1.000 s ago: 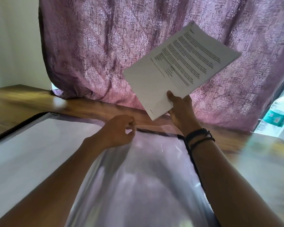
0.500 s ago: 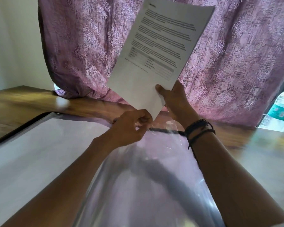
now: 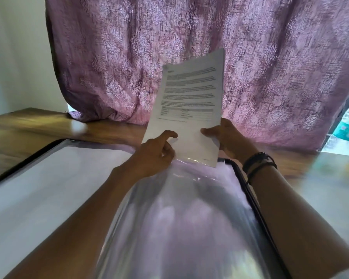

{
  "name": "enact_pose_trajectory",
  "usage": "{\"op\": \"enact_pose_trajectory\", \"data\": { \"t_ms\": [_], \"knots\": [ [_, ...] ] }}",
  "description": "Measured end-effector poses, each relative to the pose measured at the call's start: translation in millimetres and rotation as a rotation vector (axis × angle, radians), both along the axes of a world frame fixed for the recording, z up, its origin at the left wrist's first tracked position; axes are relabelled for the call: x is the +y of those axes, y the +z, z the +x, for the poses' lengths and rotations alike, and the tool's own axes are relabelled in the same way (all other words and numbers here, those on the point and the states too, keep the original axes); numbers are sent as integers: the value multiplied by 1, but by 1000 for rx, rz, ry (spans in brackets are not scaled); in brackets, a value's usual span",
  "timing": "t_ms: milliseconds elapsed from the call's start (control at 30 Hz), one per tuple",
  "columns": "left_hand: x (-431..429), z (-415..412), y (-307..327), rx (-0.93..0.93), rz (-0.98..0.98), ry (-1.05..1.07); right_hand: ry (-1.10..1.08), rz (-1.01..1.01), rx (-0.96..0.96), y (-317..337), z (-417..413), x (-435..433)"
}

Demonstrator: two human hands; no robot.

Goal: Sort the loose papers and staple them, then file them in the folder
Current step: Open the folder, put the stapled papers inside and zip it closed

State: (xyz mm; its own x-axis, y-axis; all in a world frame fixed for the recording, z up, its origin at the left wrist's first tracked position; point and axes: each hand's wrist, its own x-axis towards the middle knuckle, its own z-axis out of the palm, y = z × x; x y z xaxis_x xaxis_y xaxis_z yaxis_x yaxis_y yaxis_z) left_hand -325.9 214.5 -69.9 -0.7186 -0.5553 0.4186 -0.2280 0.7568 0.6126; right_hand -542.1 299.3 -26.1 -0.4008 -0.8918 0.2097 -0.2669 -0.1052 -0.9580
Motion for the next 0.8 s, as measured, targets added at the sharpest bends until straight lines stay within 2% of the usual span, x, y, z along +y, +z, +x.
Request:
{"op": "enact_pose_trajectory", "data": {
  "t_ms": [100,300,433,633,800],
  "knots": [
    [-13,5,-3,-115,15,79,5,21,-77,-13,-13,5],
    [-14,1,-4,-68,-134,170,36,-13,-214,-31,-27,10],
    [-17,0,-3,-63,-111,164,56,-30,-249,-33,-30,12],
    [-15,1,3,-154,-60,237,69,-34,-312,-28,-27,14],
    [-18,5,0,-191,-126,337,46,-64,-373,-26,-25,13]
  ]
}}
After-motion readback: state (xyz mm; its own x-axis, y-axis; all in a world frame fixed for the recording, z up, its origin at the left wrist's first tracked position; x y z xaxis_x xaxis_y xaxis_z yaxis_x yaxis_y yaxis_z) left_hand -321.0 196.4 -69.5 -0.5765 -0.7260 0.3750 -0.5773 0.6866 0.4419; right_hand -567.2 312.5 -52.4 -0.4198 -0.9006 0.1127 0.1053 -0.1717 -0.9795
